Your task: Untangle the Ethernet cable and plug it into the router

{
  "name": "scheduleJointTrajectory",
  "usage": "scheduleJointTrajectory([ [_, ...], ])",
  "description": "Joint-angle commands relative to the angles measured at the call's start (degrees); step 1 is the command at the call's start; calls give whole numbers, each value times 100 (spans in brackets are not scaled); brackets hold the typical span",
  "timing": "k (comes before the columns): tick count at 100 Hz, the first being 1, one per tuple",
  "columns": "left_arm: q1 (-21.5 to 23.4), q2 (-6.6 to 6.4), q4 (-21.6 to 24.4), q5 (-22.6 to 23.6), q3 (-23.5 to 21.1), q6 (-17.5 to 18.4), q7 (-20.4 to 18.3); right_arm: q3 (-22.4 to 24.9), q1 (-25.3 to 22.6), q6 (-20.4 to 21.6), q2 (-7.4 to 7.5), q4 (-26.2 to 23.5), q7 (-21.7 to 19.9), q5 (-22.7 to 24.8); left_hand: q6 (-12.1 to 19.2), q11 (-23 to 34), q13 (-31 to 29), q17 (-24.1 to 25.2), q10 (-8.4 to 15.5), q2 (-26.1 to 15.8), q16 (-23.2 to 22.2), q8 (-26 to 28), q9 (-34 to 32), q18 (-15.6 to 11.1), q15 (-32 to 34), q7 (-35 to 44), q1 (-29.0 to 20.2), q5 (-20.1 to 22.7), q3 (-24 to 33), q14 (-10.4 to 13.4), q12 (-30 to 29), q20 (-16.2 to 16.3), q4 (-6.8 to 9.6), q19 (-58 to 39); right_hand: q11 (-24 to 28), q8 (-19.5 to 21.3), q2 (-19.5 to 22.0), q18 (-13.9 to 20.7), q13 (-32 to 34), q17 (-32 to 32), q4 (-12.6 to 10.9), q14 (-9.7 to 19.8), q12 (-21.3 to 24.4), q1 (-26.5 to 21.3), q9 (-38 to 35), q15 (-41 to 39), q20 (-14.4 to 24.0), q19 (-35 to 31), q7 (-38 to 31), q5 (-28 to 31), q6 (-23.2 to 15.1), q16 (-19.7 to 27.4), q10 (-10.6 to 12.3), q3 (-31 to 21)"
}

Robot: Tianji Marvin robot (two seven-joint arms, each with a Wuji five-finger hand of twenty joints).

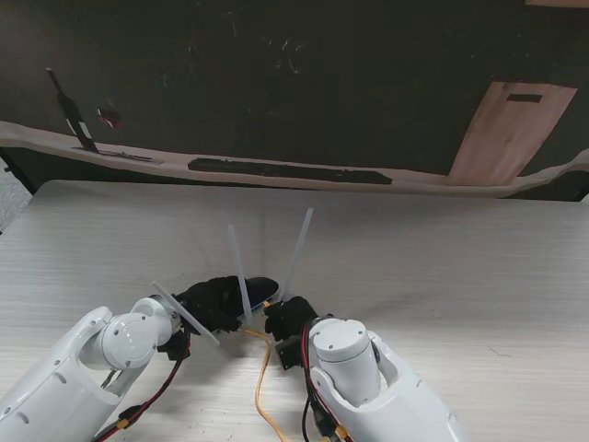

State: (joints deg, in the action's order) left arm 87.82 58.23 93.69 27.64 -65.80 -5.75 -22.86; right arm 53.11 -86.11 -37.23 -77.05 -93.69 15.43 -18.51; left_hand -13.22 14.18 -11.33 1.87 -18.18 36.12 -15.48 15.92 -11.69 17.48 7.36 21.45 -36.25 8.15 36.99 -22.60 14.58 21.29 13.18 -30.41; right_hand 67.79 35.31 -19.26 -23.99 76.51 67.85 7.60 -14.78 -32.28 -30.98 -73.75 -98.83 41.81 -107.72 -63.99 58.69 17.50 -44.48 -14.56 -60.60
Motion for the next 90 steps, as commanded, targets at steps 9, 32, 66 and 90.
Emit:
scheduleJointTrajectory([
  [9,258,-1,-390,28,234,-32,-359,12,-10,15,-83,39,-2,-126,-77,1371,-1297,-1306,302,-1149,-659,427,-878,-771,2465,1129,-2173,708,1633,457,618,556,455,-2317,844,207,312,259,-191,-18,-143,417,-4,-34,-791,-229,-203,-1207,-293,293,405,16,-1270,0],
  [32,214,-5,-411,27,285,-14,-379,-19,61,-10,-101,124,-34,-208,-90,1423,-1487,-1563,266,-1118,-695,452,-968,-848,2547,1174,-2225,752,1747,505,650,517,546,-2294,854,220,346,241,-191,-23,-144,403,-10,-44,-727,-207,-249,-1177,-298,248,378,54,-1268,58],
  [66,140,5,-473,-4,421,17,-328,-89,169,16,-81,204,-188,-274,-56,1630,-2014,-2058,298,-675,-842,579,-1301,-695,2856,1375,-2359,911,2390,586,783,-34,-101,-2642,889,235,419,192,-192,-31,-133,386,-33,-51,-569,-171,-341,-1116,-292,136,314,141,-1286,194],
  [90,105,-5,-493,-46,446,52,-381,-139,244,5,-86,284,-242,-258,-31,1735,-2248,-2321,317,-363,-1034,615,-1428,-562,2995,1437,-2493,953,2719,645,844,-338,-752,-2950,901,253,507,104,-197,-46,-91,316,-51,-129,-407,-133,-446,-1058,-282,-22,299,258,-1328,386],
])
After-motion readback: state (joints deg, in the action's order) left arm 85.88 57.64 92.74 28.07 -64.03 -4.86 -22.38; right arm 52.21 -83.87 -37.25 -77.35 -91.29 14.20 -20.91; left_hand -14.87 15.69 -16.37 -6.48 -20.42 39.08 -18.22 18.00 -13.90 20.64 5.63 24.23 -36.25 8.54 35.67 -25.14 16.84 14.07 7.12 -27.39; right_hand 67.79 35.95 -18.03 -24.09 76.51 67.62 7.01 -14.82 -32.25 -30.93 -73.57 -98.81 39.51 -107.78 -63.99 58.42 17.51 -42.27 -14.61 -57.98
